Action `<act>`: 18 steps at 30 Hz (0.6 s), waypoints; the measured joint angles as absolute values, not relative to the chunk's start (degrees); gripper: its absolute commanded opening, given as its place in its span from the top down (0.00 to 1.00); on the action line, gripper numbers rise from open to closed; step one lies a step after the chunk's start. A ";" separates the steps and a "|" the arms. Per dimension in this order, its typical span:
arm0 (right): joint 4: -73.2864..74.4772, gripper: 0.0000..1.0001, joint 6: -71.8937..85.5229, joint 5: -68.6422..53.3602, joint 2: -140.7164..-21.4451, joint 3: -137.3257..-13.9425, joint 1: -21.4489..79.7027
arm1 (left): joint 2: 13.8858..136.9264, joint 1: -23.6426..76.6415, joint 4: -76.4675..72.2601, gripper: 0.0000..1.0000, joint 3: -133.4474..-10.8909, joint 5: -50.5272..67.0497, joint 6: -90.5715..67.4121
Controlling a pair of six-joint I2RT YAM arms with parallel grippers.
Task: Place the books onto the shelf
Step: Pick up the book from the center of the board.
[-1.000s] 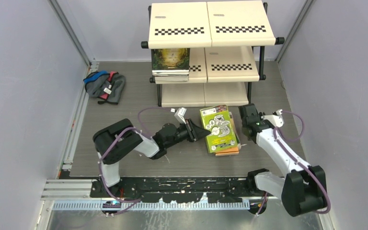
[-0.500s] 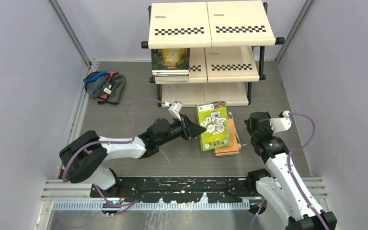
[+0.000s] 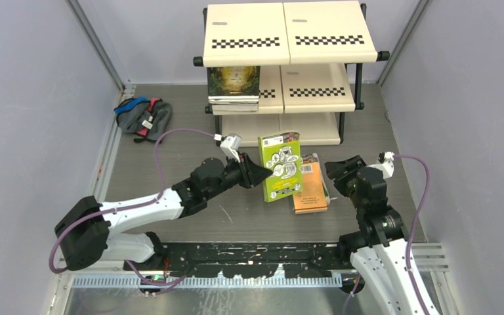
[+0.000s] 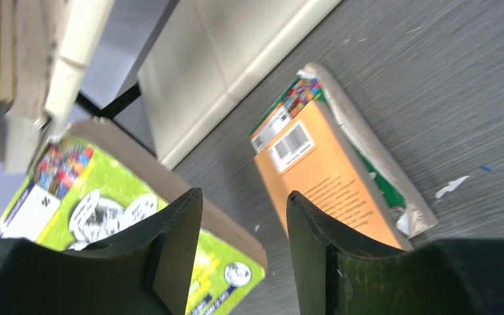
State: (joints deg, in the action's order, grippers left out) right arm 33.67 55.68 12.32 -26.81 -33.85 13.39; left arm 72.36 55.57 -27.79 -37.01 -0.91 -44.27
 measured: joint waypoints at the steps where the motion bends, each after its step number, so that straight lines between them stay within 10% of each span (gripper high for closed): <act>1: 33.67 0.43 55.42 10.52 -25.61 -33.85 13.39 | 71.99 55.57 -27.00 1.00 -37.58 -1.45 -44.18; 18: 27.79 0.18 66.32 -9.30 -7.60 -23.92 13.39 | 68.53 55.64 -22.90 1.00 -45.08 -10.87 -48.42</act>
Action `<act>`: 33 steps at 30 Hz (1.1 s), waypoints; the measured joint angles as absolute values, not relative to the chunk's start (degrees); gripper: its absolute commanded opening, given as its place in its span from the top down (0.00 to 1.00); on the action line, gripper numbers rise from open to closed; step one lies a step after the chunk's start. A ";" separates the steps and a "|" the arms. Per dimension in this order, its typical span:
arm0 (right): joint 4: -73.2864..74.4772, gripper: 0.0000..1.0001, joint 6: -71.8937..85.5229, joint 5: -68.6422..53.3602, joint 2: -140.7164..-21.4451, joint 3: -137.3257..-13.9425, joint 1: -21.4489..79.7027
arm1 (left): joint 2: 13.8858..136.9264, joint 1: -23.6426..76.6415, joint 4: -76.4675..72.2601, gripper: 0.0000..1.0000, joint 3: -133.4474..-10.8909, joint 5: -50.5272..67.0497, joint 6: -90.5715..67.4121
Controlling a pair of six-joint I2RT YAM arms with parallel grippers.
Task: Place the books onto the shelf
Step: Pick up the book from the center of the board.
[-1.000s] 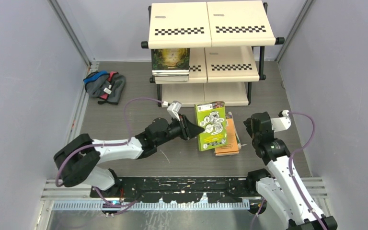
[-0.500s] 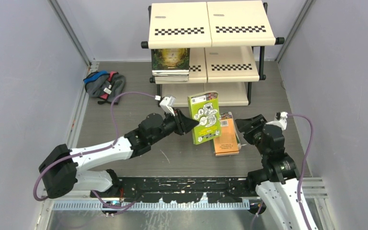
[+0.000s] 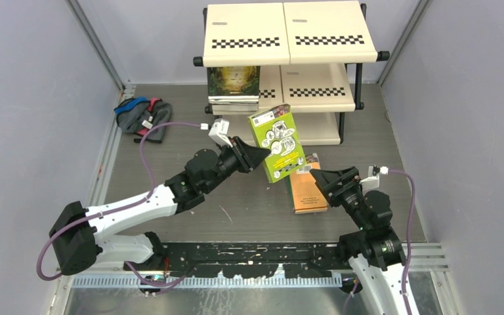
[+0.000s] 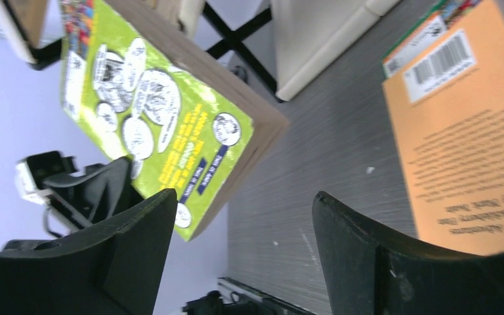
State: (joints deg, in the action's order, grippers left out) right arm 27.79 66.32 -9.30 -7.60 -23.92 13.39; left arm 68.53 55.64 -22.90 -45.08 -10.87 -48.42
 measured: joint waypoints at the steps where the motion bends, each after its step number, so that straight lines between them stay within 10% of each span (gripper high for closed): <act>1: 26.59 0.18 67.75 -9.82 -6.83 -23.49 13.39 | 68.53 55.64 -22.90 1.00 -45.08 -11.20 -49.19; 33: 5.58 0.15 88.31 -13.85 -9.67 -14.50 13.39 | 77.21 57.78 -31.55 1.00 -49.39 -17.37 -65.89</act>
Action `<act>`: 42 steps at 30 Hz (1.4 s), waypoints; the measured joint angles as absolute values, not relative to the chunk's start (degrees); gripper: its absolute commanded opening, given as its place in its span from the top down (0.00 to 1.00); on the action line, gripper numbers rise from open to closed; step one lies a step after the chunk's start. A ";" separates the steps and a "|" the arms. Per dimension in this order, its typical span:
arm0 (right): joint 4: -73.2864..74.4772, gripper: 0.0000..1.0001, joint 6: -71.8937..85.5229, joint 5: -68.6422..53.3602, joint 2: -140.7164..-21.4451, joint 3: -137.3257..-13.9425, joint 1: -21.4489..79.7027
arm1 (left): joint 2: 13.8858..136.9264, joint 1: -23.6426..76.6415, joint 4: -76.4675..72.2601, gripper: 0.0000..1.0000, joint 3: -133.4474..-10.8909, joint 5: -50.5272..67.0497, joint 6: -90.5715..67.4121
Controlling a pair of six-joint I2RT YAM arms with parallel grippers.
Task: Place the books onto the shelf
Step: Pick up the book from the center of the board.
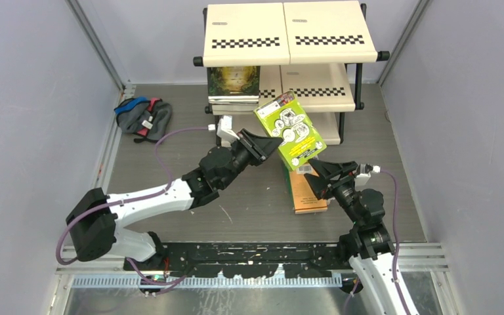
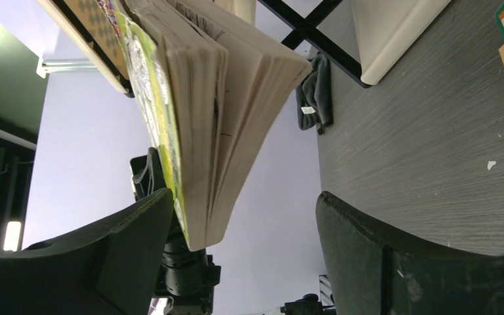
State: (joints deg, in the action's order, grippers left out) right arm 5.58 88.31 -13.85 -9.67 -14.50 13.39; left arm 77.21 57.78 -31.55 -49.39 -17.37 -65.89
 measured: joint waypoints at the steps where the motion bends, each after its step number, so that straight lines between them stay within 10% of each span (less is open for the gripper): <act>1: 5.39 0.15 88.53 -13.87 -9.80 -14.33 13.39 | 77.67 57.91 -31.99 1.00 -49.69 -17.41 -66.04; 28: -8.29 0.21 90.37 -13.32 -17.34 -12.49 13.39 | 83.66 59.94 -36.23 1.00 -50.78 -17.76 -68.97; 42: -12.69 0.80 88.88 -11.03 -20.69 -12.08 13.41 | 85.27 59.66 -37.45 1.00 -50.83 -17.54 -70.02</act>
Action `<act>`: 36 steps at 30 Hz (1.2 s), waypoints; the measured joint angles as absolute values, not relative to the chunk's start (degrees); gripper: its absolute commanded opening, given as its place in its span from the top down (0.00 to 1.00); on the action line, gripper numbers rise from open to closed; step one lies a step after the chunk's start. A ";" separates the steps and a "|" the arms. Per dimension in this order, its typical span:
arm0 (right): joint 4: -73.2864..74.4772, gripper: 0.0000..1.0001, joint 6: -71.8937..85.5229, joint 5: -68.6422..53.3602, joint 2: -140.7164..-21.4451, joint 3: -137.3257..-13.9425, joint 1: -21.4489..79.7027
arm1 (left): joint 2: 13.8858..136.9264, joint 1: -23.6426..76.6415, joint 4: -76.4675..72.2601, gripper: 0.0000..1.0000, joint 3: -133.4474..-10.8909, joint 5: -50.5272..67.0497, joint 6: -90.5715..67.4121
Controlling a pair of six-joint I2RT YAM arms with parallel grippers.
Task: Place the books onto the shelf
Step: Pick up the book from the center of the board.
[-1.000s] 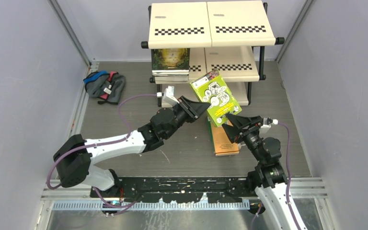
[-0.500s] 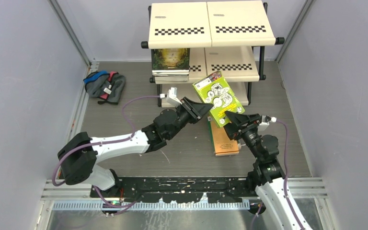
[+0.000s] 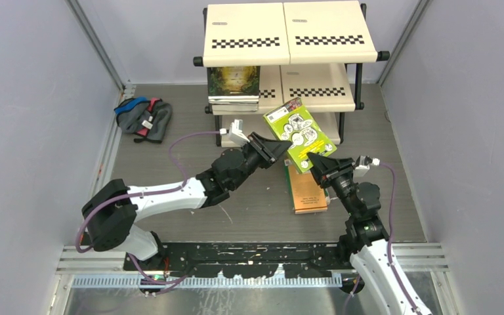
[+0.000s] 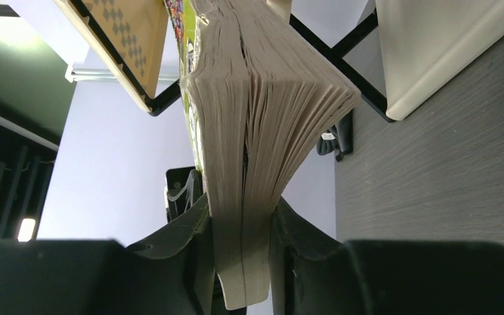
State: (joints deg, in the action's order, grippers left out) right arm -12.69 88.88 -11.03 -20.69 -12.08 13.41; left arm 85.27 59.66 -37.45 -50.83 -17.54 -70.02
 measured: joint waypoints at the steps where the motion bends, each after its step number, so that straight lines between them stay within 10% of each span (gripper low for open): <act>1: -12.99 0.86 88.84 -11.03 -21.04 -12.08 13.43 | 85.27 59.59 -37.36 1.00 -50.92 -17.47 -70.04; 7: -14.79 0.99 88.62 -11.05 -22.68 -11.97 13.45 | 85.27 59.27 -36.49 0.99 -51.22 -17.47 -69.80; 24: -17.32 0.99 86.02 -9.50 -23.24 -13.78 13.82 | 81.43 59.18 -31.42 0.46 -51.83 -15.84 -61.39; 36: -19.44 0.99 84.36 -4.54 -27.42 -15.55 13.82 | 77.34 58.52 -28.36 0.45 -52.16 -15.92 -56.31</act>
State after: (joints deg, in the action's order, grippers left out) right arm -19.44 84.36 -4.54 -27.42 -15.55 13.82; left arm 77.34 58.52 -28.36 -52.16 -15.92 -56.31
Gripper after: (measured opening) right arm 0.347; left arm 0.548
